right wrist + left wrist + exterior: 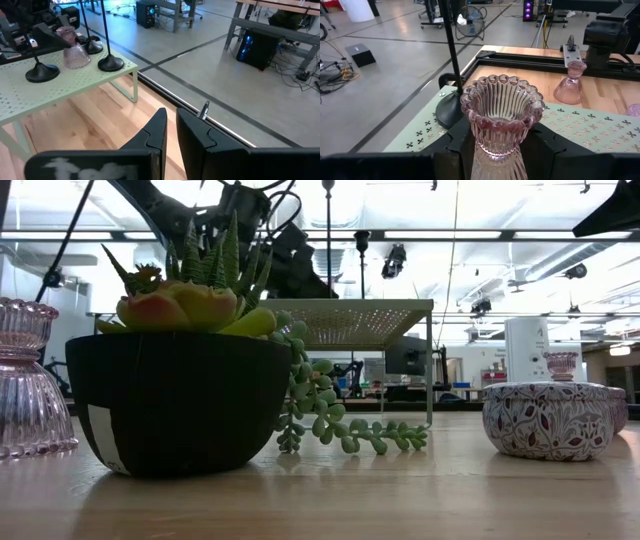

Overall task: Pick & Place candle stick holders
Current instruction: Put the top pink glass candle holder on the shelf

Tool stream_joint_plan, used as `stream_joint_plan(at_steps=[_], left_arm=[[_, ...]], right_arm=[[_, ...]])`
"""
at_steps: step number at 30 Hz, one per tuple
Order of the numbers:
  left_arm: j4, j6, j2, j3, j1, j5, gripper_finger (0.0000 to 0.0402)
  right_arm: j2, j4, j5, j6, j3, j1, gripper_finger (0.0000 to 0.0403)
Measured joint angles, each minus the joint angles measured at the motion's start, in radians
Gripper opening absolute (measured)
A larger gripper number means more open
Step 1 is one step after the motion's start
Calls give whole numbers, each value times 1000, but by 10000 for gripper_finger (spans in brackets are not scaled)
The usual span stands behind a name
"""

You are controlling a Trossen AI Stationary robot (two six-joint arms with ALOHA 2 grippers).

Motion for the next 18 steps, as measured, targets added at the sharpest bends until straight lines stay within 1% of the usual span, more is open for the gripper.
stream_joint_plan(at_steps=[14,18], left_arm=[[15,-52,5,0,0,4,128],[15,-30,5,0,0,35,128]], right_arm=[[0,0,0,0,0,0,34],[0,0,0,0,0,0,34]])
